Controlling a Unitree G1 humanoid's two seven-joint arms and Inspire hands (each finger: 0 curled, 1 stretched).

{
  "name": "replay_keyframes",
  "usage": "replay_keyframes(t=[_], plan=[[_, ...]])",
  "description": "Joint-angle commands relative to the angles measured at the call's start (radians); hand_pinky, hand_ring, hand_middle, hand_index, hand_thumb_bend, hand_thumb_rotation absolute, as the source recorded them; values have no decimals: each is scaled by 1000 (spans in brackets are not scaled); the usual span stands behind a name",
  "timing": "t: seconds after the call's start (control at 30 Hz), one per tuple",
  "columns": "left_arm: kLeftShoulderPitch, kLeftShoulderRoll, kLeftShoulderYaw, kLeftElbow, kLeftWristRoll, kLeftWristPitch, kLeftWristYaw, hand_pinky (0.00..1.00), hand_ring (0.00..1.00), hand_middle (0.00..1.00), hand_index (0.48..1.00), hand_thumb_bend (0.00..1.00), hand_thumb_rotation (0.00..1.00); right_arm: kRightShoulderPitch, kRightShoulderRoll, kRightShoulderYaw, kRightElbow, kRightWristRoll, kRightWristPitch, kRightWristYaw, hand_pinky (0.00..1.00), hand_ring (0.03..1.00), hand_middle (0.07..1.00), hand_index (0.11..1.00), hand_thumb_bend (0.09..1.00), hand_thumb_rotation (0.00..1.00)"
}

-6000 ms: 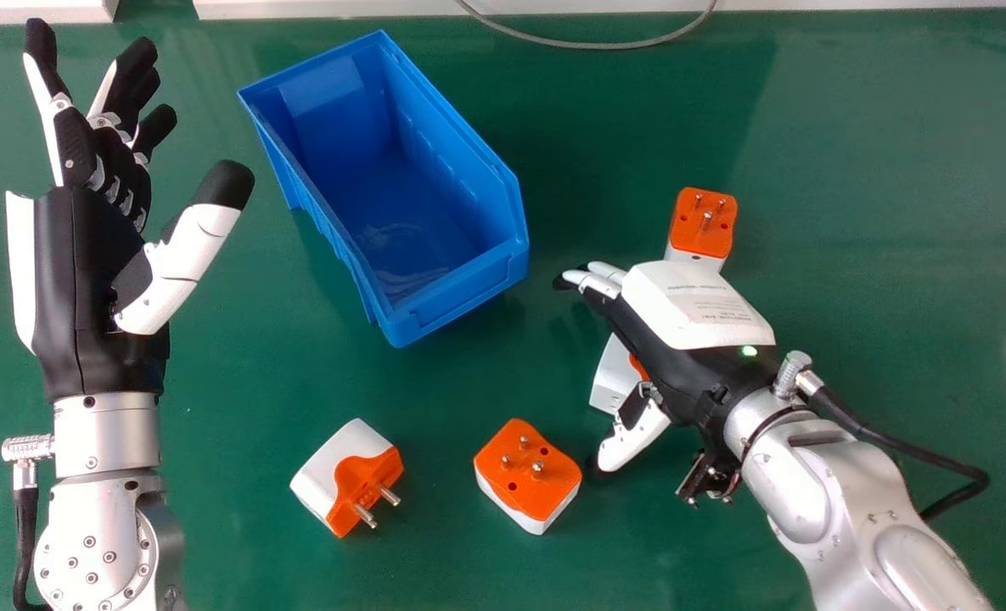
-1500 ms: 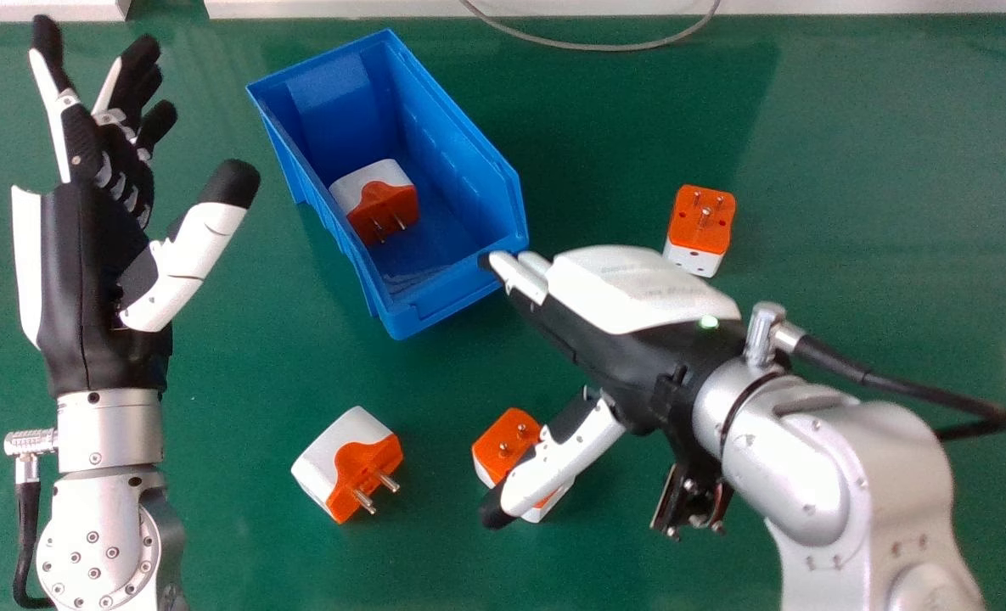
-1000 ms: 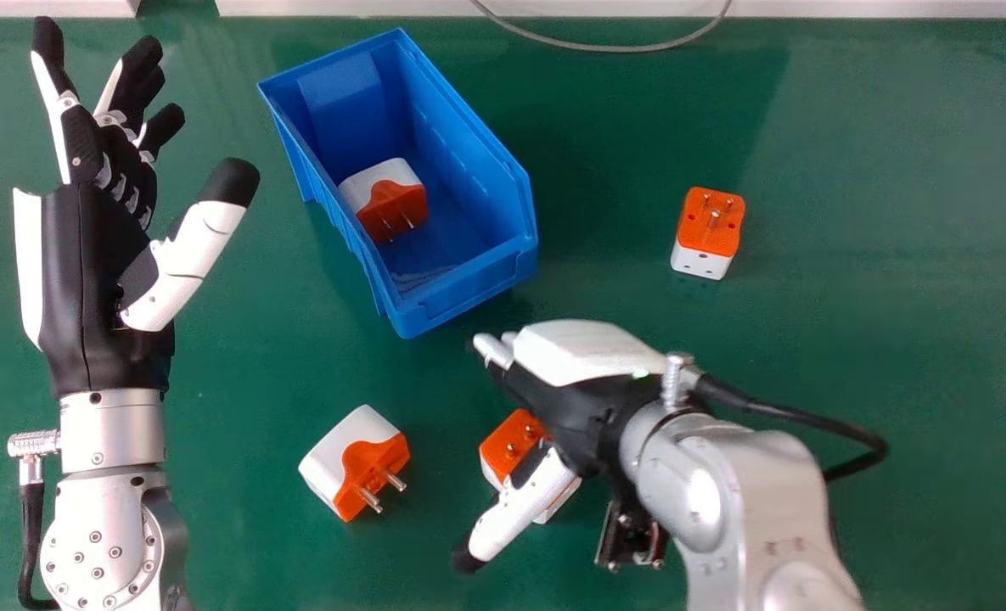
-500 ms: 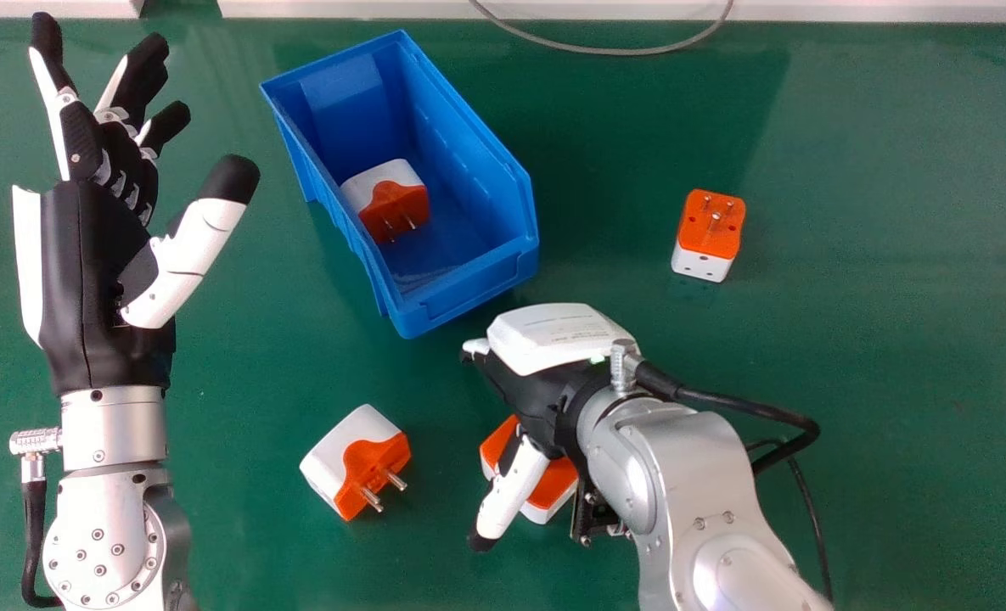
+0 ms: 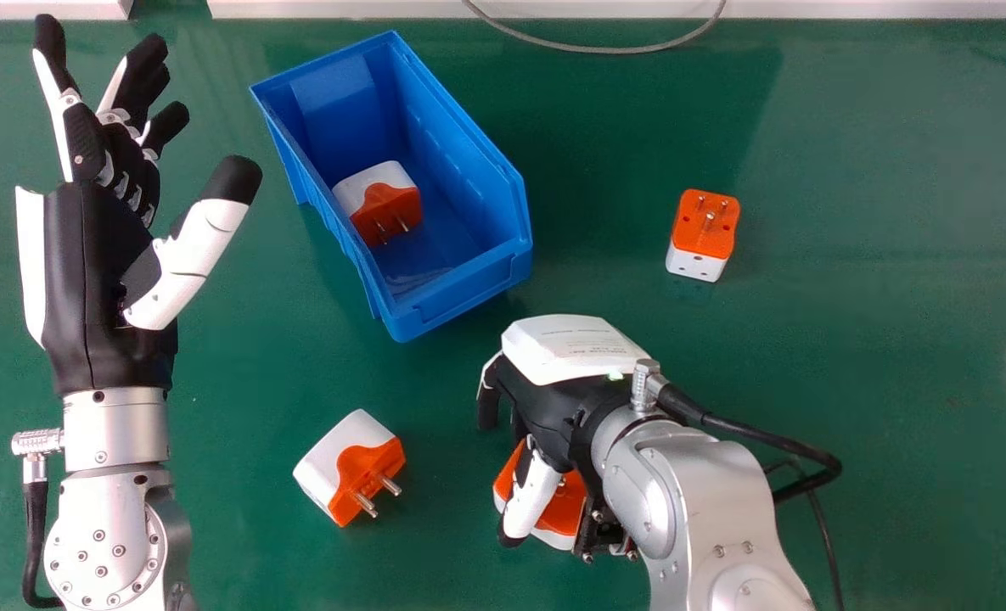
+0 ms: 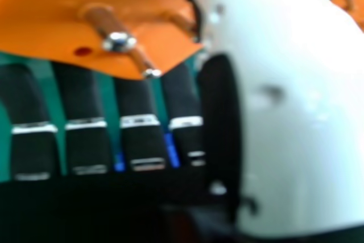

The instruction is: Pick all objects and put in blue box

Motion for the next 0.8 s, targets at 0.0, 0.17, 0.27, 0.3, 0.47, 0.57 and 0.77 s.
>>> replay_keyframes(t=[0.0, 0.17, 0.27, 0.3, 0.47, 0.57, 0.77], plan=[[3, 8, 5, -23, 1, -12, -2, 884, 927, 914, 904, 857, 511, 3, 17, -10, -38, 15, -13, -29, 348, 415, 544, 661, 523, 0], [2, 10, 6, -18, 2, -17, -2, 893, 933, 918, 908, 862, 508, 8, 16, -10, -49, 33, -24, -66, 361, 414, 550, 639, 520, 0], [3, 9, 7, -22, 4, -11, 2, 895, 932, 918, 908, 860, 508, 13, 14, -10, -77, 34, -29, -84, 361, 413, 551, 634, 519, 0], [4, 8, 7, -23, 3, -9, 3, 895, 932, 918, 908, 860, 508, 17, 15, -11, -87, 34, -29, -89, 361, 413, 551, 634, 519, 0], [6, 9, 8, -24, 18, -16, 14, 896, 928, 914, 905, 862, 517, 44, 22, -15, -146, 31, -25, -129, 355, 407, 548, 607, 516, 0], [6, 10, 8, -20, 16, -19, 11, 896, 928, 914, 905, 859, 516, 82, 25, -31, -222, 54, -43, -175, 351, 401, 540, 573, 512, 0], [2, 10, 9, -15, 18, -20, 13, 890, 928, 911, 906, 852, 514, 136, 52, -98, -356, 134, -78, -268, 285, 375, 507, 552, 507, 0]])
